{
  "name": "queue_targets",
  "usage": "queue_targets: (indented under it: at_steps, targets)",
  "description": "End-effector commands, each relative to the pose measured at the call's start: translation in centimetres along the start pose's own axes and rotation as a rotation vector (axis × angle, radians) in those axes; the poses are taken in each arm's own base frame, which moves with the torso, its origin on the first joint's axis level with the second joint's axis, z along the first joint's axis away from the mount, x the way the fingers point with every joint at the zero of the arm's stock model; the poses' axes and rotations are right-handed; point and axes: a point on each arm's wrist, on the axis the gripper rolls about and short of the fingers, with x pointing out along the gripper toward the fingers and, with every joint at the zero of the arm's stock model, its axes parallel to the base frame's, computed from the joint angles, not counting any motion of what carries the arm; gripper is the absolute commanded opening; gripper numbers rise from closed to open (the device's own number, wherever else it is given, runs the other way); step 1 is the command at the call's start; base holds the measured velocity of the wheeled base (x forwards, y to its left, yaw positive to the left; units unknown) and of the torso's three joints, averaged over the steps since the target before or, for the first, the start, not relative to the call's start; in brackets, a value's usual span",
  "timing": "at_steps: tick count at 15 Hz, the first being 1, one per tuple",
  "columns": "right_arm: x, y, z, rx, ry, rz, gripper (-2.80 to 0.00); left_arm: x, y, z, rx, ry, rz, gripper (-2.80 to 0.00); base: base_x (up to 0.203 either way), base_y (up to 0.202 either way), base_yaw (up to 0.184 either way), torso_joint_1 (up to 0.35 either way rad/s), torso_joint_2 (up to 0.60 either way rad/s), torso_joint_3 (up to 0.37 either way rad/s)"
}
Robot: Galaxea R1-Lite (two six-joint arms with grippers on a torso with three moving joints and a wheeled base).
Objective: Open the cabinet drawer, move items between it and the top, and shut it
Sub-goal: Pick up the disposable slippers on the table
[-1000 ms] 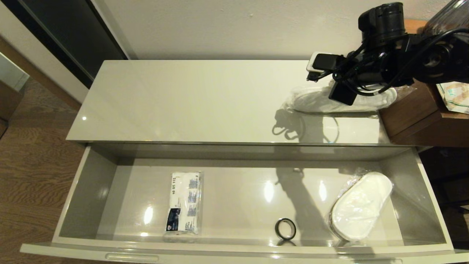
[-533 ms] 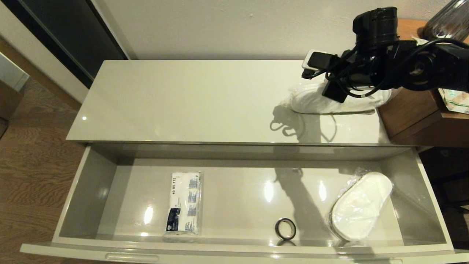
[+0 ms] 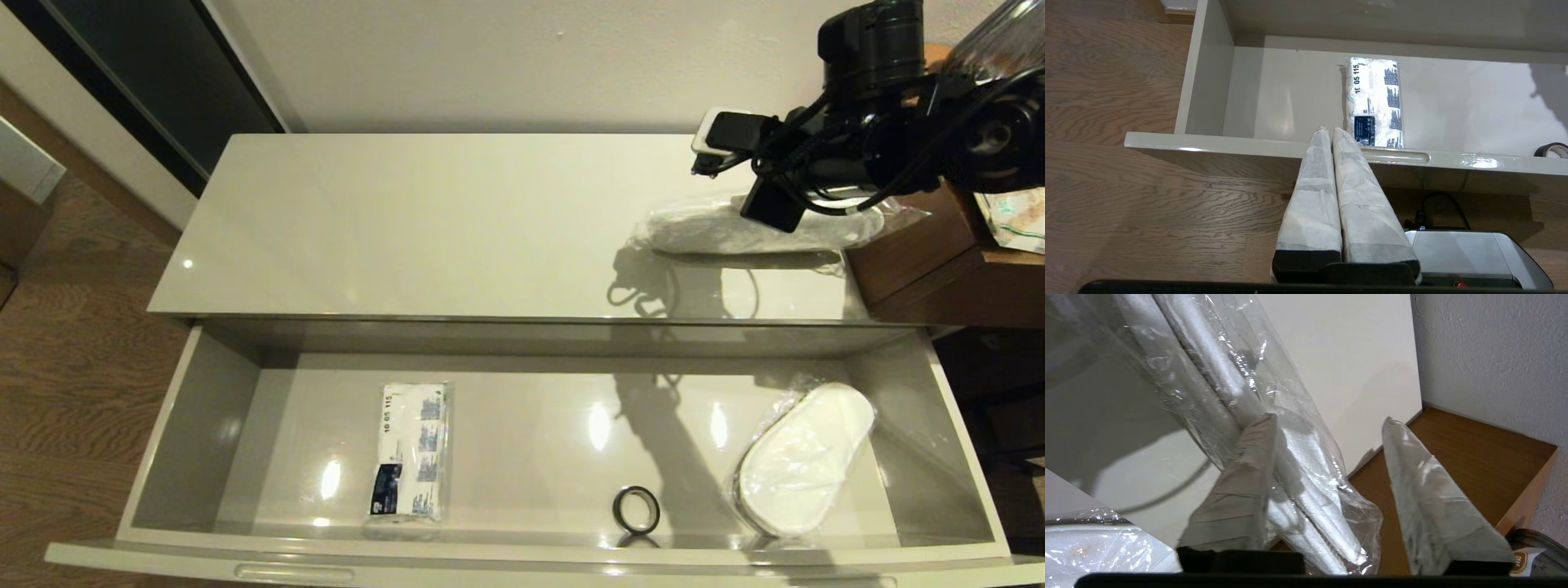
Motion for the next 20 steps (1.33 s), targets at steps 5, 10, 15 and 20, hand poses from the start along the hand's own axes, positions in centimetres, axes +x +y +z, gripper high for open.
queue_targets:
  at_steps: [5, 10, 15, 20]
  targets:
    - [-0.4, 0.3, -0.4, -0.007, 0.015, 0.01, 0.0, 0.0, 0.0, 0.0, 0.0, 0.002, 0.0, -2.8, 0.0, 0.0, 0.0, 0.0, 0.0, 0.0]
    - [-0.6, -0.5, -0.2, 0.016, -0.012, -0.042, 0.0, 0.0, 0.0, 0.0, 0.0, 0.002, 0.0, -2.8, 0.0, 0.0, 0.0, 0.0, 0.0, 0.0]
    - [-3.3, 0.5, -1.9, -0.009, 0.025, 0.027, 0.0, 0.0, 0.0, 0.0, 0.0, 0.002, 0.0, -2.8, 0.0, 0.0, 0.0, 0.0, 0.0, 0.0]
    - [-5.0, 4.7, -4.6, 0.044, 0.11, 0.219, 0.0, 0.0, 0.0, 0.0, 0.0, 0.002, 0.0, -2.8, 0.0, 0.0, 0.0, 0.0, 0.0, 0.0]
